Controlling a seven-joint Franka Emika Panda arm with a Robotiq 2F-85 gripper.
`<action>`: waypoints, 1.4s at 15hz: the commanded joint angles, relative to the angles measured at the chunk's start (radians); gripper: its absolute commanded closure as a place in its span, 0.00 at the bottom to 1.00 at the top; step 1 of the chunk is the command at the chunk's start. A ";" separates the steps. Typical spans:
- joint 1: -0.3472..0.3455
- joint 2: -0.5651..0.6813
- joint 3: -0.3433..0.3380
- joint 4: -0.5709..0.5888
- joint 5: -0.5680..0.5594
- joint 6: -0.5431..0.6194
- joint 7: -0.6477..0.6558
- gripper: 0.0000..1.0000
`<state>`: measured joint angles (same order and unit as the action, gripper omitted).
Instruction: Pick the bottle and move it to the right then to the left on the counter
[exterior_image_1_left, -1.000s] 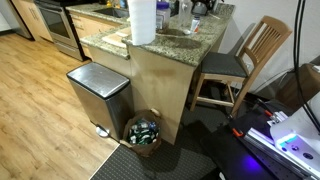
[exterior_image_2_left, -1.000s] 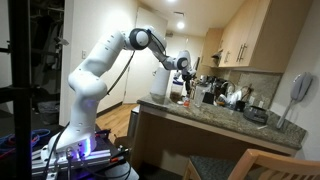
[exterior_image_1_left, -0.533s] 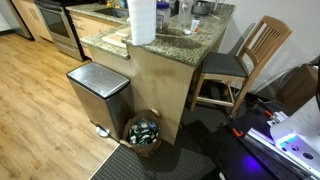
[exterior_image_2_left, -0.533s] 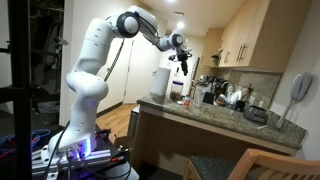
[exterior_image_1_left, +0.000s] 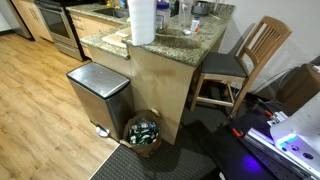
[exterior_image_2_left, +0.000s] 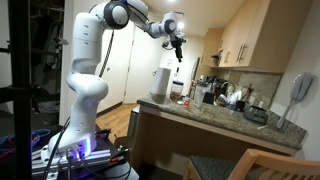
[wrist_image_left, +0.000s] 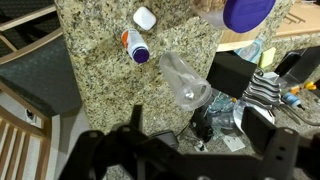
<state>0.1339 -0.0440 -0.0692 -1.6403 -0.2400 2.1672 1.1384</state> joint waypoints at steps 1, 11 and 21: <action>-0.064 0.065 0.042 0.014 -0.105 -0.057 0.117 0.00; -0.166 0.299 -0.026 0.081 0.257 -0.055 0.081 0.00; -0.197 0.442 -0.020 0.183 0.369 -0.014 0.046 0.00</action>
<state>-0.0470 0.3350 -0.0954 -1.5175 0.0729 2.1423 1.2243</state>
